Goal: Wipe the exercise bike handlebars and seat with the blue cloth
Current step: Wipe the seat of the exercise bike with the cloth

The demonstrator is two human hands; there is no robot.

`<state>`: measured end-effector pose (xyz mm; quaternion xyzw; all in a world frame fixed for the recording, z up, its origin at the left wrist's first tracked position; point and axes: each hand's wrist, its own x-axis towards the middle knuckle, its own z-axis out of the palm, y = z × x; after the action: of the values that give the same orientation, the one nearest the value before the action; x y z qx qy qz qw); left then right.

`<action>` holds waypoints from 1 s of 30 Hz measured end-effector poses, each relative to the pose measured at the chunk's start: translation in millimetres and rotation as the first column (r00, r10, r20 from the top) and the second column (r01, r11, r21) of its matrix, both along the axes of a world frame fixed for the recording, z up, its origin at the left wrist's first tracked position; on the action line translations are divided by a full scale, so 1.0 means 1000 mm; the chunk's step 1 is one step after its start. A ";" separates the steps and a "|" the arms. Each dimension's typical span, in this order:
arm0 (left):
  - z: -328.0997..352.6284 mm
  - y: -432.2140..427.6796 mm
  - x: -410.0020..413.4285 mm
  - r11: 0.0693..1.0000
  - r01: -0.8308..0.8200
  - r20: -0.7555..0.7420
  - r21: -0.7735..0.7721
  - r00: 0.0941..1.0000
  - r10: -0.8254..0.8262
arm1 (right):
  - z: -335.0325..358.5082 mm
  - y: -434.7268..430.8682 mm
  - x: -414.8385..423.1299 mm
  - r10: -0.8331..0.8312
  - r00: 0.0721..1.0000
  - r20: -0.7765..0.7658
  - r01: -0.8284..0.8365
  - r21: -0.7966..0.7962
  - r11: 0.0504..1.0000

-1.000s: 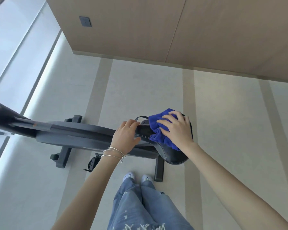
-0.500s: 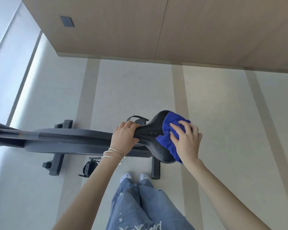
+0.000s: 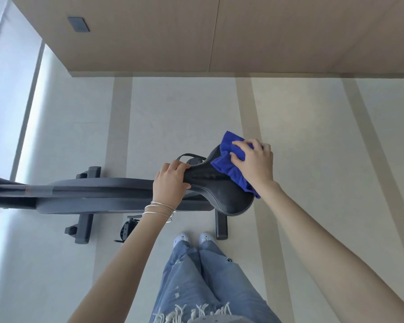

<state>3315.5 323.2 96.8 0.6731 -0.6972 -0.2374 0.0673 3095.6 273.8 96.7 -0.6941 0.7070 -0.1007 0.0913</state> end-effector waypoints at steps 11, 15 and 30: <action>-0.007 0.008 0.007 0.996 0.059 -0.012 -0.072 0.998 -0.060 | -0.007 0.134 -0.033 0.109 0.984 0.142 -0.095 -0.099 0.991; -0.006 0.013 0.022 0.991 0.114 -0.027 -0.072 0.993 -0.116 | -0.003 0.134 -0.058 0.300 0.947 -0.115 -0.319 -0.240 0.917; -0.005 0.041 0.070 0.997 -0.071 -0.081 0.005 0.994 0.071 | 0.012 0.047 0.114 0.519 0.778 -0.355 -0.576 -0.070 0.815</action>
<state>3385.8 364.2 91.5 0.6872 -0.6694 -0.2625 0.1032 3209.5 320.5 108.5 -0.8819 0.4672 -0.0176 -0.0601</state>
